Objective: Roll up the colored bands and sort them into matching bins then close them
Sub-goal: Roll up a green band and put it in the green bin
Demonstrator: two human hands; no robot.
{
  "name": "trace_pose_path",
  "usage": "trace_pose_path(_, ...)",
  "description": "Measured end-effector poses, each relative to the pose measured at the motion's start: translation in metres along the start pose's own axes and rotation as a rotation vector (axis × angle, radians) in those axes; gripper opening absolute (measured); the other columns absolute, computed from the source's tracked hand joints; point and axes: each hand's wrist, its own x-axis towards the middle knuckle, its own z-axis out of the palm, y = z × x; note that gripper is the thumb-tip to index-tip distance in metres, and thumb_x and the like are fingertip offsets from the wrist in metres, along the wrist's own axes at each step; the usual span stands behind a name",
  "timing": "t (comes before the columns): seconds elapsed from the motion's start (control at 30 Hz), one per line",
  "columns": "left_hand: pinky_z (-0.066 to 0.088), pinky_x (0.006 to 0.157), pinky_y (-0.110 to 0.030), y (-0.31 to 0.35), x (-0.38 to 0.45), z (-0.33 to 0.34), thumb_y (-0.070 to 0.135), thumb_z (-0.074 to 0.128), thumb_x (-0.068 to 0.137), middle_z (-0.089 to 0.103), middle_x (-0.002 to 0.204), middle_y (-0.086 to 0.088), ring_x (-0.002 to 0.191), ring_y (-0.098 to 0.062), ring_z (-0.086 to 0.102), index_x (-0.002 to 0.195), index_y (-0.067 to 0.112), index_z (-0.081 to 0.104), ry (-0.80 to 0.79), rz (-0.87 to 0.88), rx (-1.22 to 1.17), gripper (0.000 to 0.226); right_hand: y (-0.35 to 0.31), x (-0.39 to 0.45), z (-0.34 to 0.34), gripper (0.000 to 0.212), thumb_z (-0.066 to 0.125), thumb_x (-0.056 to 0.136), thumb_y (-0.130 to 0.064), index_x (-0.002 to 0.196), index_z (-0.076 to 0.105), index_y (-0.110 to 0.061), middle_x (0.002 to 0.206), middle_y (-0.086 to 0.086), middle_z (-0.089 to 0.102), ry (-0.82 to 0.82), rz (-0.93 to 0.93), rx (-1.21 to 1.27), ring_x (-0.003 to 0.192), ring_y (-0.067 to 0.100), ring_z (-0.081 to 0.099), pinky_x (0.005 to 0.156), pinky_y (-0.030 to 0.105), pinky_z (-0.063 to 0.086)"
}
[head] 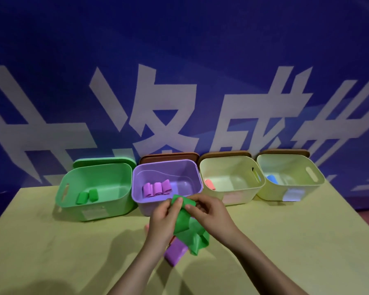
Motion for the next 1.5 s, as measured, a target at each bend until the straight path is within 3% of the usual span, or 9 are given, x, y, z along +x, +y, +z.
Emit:
trace_pose_path(0.1, 0.054, 0.066, -0.037, -0.002, 0.005, -0.005, 0.025, 0.061, 0.091, 0.069, 0.064, -0.001, 0.07, -0.022, 0.064, 0.069, 0.012, 0.07, 0.038, -0.072, 0.025, 0.027, 0.006, 0.002, 0.009, 0.009, 0.066, 0.088, -0.013, 0.087, 0.072, -0.019, 0.073, -0.003, 0.069, 0.003, 0.052, 0.099, 0.066, 0.004, 0.057, 0.063, 0.025, 0.047)
trace_pose_path(0.27, 0.053, 0.07, -0.057, -0.004, 0.015, -0.017, 0.029, 0.062, 0.09, 0.067, 0.07, -0.012, 0.07, -0.03, 0.063, 0.077, 0.002, 0.067, -0.005, -0.099, 0.067, 0.03, 0.01, 0.007, 0.025, 0.011, 0.059, 0.091, -0.003, 0.088, 0.068, -0.006, 0.053, -0.012, 0.06, -0.017, 0.186, 0.318, 0.053, -0.002, 0.052, 0.058, 0.014, 0.042)
trace_pose_path(0.47, 0.042, 0.06, -0.024, -0.005, 0.024, -0.021, 0.013, 0.05, 0.096, 0.059, 0.066, 0.001, 0.065, -0.011, 0.053, 0.076, 0.012, 0.061, -0.086, 0.082, 0.148, 0.023, 0.013, 0.02, 0.028, 0.02, 0.058, 0.092, -0.003, 0.075, 0.067, -0.011, 0.05, -0.008, 0.056, 0.033, 0.253, 0.394, 0.051, 0.004, 0.05, 0.058, 0.019, 0.042)
trace_pose_path(0.8, 0.049, 0.066, -0.038, -0.011, 0.032, -0.018, 0.017, 0.048, 0.098, 0.062, 0.069, 0.0, 0.068, -0.015, 0.058, 0.089, 0.011, 0.063, -0.157, -0.004, 0.181, 0.018, 0.021, 0.023, 0.026, 0.015, 0.069, 0.072, -0.014, 0.082, 0.063, -0.004, 0.065, 0.0, 0.061, 0.085, 0.242, 0.453, 0.057, 0.006, 0.055, 0.06, 0.019, 0.044)
trace_pose_path(0.97, 0.044, 0.053, -0.018, -0.007, 0.034, -0.018, 0.016, 0.054, 0.095, 0.063, 0.066, -0.002, 0.061, -0.011, 0.056, 0.086, -0.001, 0.065, -0.099, -0.001, 0.137, 0.022, 0.022, 0.019, 0.031, 0.014, 0.067, 0.075, -0.018, 0.084, 0.064, -0.009, 0.078, 0.005, 0.065, 0.147, 0.118, 0.356, 0.073, 0.013, 0.059, 0.068, 0.026, 0.048)
trace_pose_path(1.07, 0.048, 0.058, -0.016, -0.005, 0.035, -0.02, 0.017, 0.056, 0.093, 0.07, 0.069, 0.002, 0.064, -0.01, 0.063, 0.08, 0.013, 0.07, -0.096, -0.028, 0.127, 0.02, 0.022, 0.018, 0.036, 0.007, 0.066, 0.076, -0.02, 0.081, 0.063, -0.016, 0.074, 0.0, 0.063, 0.203, 0.057, 0.261, 0.07, 0.012, 0.056, 0.068, 0.031, 0.045)
trace_pose_path(1.17, 0.048, 0.055, -0.016, -0.003, 0.03, -0.02, 0.015, 0.054, 0.095, 0.07, 0.067, 0.006, 0.062, -0.008, 0.063, 0.081, 0.019, 0.069, -0.084, -0.034, 0.104, 0.02, 0.019, 0.015, 0.039, 0.004, 0.063, 0.078, -0.019, 0.079, 0.06, -0.022, 0.073, -0.01, 0.059, 0.21, -0.022, 0.129, 0.068, 0.003, 0.051, 0.065, 0.023, 0.042)
trace_pose_path(1.3, 0.03, 0.034, -0.015, 0.0, 0.01, -0.02, 0.008, 0.037, 0.1, 0.045, 0.042, 0.008, 0.032, -0.005, 0.038, 0.086, 0.01, 0.056, -0.123, -0.142, -0.019, 0.024, 0.016, 0.01, 0.039, 0.007, 0.061, 0.077, -0.015, 0.084, 0.06, -0.015, 0.079, -0.006, 0.052, 0.167, -0.154, -0.157, 0.069, 0.001, 0.046, 0.064, 0.018, 0.038)
trace_pose_path(1.5, 0.021, 0.04, -0.02, 0.0, -0.016, -0.033, 0.018, 0.034, 0.101, 0.038, 0.049, 0.002, 0.038, -0.007, 0.029, 0.079, 0.012, 0.059, -0.191, -0.128, -0.16, 0.034, 0.006, -0.008, 0.036, 0.025, 0.06, 0.075, -0.007, 0.097, 0.066, -0.018, 0.088, -0.015, 0.05, 0.083, -0.338, -0.346, 0.082, 0.0, 0.045, 0.073, 0.011, 0.035)
